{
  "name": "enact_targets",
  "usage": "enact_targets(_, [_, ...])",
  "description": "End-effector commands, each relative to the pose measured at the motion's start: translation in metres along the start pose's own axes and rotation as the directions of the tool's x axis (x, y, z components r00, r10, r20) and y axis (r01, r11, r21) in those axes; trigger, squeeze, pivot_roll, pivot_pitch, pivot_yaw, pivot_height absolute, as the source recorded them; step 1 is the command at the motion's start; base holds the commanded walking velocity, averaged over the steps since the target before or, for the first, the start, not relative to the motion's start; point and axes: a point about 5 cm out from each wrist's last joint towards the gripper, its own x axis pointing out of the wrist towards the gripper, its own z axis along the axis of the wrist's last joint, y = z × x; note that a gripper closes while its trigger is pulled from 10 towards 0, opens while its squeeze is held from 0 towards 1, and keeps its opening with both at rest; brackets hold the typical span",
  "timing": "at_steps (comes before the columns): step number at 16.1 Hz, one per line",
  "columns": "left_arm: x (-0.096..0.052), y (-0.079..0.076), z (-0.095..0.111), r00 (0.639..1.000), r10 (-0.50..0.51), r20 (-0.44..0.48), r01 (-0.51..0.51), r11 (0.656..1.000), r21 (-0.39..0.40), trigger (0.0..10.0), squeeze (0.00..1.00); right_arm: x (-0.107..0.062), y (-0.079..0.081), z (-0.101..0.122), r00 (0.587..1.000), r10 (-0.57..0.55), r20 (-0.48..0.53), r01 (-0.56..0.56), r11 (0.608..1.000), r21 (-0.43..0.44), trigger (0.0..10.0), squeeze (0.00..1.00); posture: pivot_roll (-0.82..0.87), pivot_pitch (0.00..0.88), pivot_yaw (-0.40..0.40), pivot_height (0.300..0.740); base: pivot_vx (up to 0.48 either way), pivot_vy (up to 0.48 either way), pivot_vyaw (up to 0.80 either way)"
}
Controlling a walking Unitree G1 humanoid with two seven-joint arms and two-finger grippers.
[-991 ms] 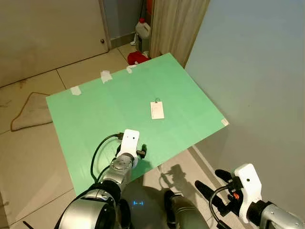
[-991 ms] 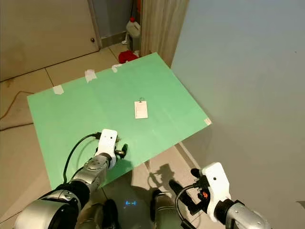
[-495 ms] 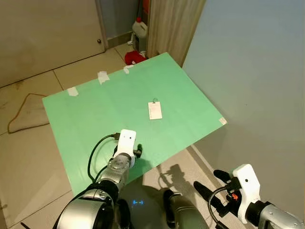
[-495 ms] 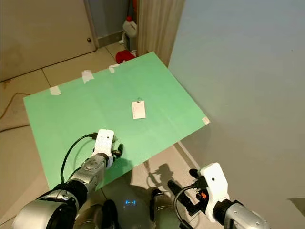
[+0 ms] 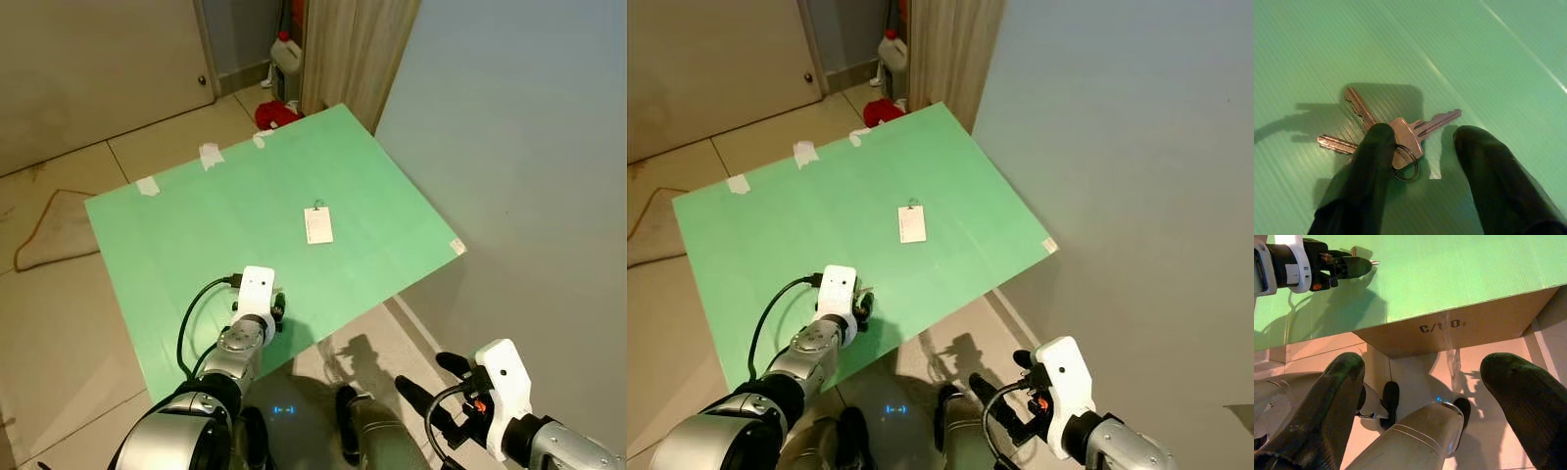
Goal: Hang keys on a hook
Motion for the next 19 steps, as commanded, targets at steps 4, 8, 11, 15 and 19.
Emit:
enact_targets(4, [0.001, -0.002, 0.011, 0.997, -0.038, 0.065, 0.043, 0.995, -0.088, 0.0, 0.0, 0.004, 0.0, -0.005, 1.0, -0.008, -0.001, 0.008, 0.999, 0.041, 10.0, 0.0, -0.42, 0.286, -0.035, 0.74, 0.0, 0.0, 0.0])
enact_targets(8, [0.002, 0.002, 0.048, 0.969, -0.078, 0.233, 0.097, 0.993, -0.07, 0.0, 0.0, 0.024, 0.002, -0.003, 1.0, 0.008, 0.03, -0.01, 0.998, 0.055, 10.0, 0.0, -0.35, 0.252, 0.0, 0.74, 0.0, 0.0, 0.0])
enact_targets(11, [-0.002, 0.002, 0.068, 0.936, -0.132, 0.325, 0.139, 0.99, 0.001, 0.0, 0.0, 0.04, 0.004, 0.0, 0.998, 0.022, 0.053, -0.025, 0.998, 0.059, 10.0, 0.0, -0.31, 0.231, 0.019, 0.74, 0.0, 0.0, 0.0])
enact_targets(15, [-0.001, 0.01, 0.045, 0.973, -0.062, 0.222, 0.045, 0.996, 0.08, 10.0, 0.83, 0.044, 0.006, 0.002, 0.997, 0.031, 0.069, -0.034, 0.998, 0.054, 10.0, 0.0, -0.33, 0.239, 0.012, 0.74, 0.0, 0.0, 0.0])
enact_targets(19, [-0.001, 0.007, 0.03, 0.99, 0.0, 0.144, -0.023, 0.987, 0.156, 10.0, 1.0, 0.032, -0.001, 0.001, 0.999, 0.017, 0.048, -0.019, 0.999, 0.034, 10.0, 0.0, -0.36, 0.249, 0.0, 0.74, 0.0, 0.0, 0.0])
